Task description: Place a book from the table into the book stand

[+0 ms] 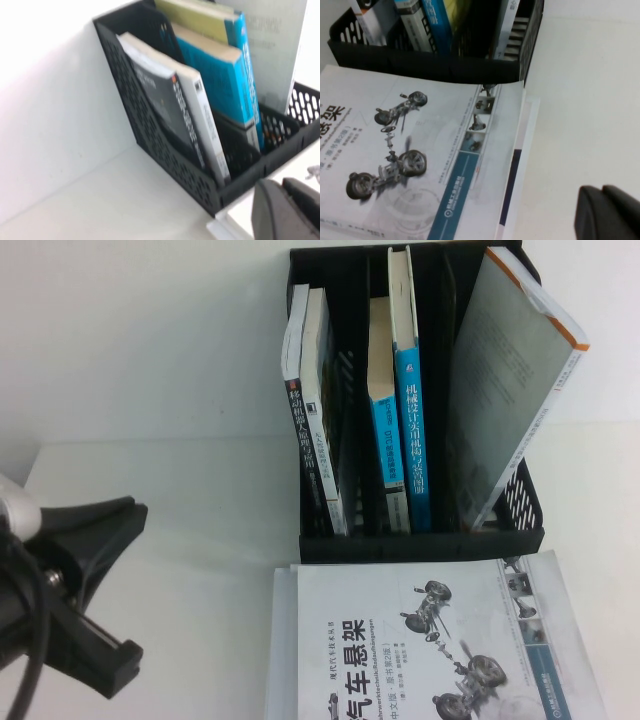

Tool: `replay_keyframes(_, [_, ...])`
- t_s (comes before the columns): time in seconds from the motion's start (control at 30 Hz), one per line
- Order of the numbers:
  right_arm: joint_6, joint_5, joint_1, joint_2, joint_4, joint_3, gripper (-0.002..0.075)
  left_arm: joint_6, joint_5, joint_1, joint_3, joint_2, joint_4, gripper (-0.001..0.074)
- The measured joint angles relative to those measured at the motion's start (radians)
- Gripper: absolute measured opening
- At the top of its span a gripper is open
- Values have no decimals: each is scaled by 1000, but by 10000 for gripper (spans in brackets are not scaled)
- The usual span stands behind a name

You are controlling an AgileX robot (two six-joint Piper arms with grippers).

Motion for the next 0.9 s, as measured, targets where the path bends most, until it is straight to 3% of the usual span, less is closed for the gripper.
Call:
replay_keyframes(0.43, [0,0,0,0,2,0,-1,-4,21,15,54,-7,0,1])
replay_keyframes(0.6, [0,0,0,0,2,0,-1,-4,-24,192,159,-133,-12,1])
replay_keyframes(0.77, [0,0,0,0,9,0,-2,-5,-25,386,319,-386,-68,0])
replay_keyframes(0.9, [0,0,0,0,13,0,-2,-2,-23,492,456,-581,-172,0])
